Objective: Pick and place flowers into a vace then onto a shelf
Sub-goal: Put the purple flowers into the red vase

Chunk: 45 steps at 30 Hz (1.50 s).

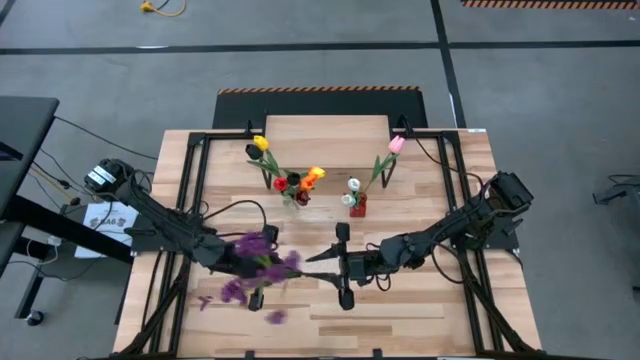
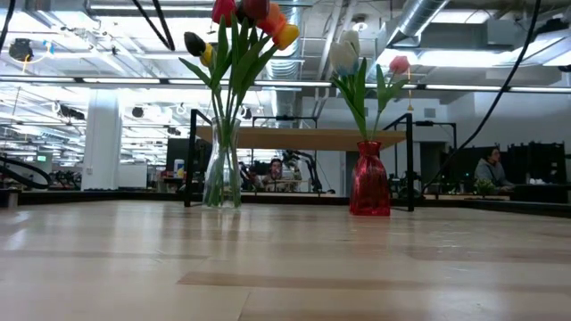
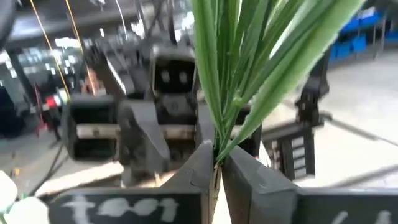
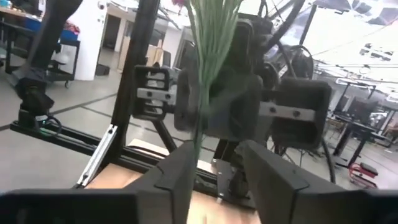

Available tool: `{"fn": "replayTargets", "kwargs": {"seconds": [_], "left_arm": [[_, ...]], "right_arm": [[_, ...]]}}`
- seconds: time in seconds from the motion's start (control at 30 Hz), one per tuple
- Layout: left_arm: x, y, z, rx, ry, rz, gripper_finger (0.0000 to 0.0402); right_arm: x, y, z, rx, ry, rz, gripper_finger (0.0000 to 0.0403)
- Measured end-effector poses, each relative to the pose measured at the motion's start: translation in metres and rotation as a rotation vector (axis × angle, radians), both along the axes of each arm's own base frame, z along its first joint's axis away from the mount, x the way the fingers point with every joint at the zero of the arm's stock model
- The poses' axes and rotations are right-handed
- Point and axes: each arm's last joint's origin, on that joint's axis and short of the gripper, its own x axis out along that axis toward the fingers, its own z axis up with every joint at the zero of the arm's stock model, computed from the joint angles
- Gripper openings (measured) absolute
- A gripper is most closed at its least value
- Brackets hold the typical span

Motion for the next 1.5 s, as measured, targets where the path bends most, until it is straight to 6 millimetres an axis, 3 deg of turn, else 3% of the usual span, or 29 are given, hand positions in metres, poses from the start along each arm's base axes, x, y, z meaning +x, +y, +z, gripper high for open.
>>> {"fn": "replayTargets", "kwargs": {"seconds": [0.33,0.67,0.97,1.13,1.5], "left_arm": [[0.013,0.006,0.005,-0.004,0.245,0.048,0.0002],[0.021,0.021,0.002,-0.055,0.288,0.034,0.0001],[0.022,0.023,0.002,-0.057,0.288,0.035,0.0001],[0.022,0.023,0.002,-0.067,0.284,0.050,0.0011],[0.020,0.021,0.004,-0.050,0.275,0.035,0.0041]], "right_arm": [[-0.001,0.001,0.000,0.002,-0.001,-0.006,0.0194],[0.004,-0.003,0.005,0.024,0.008,-0.017,0.0187],[0.020,-0.015,0.019,0.041,0.083,-0.055,0.0145],[0.022,-0.017,0.018,0.032,0.104,-0.029,0.0023],[0.008,0.001,0.029,-0.009,0.065,-0.094,0.0004]]}}
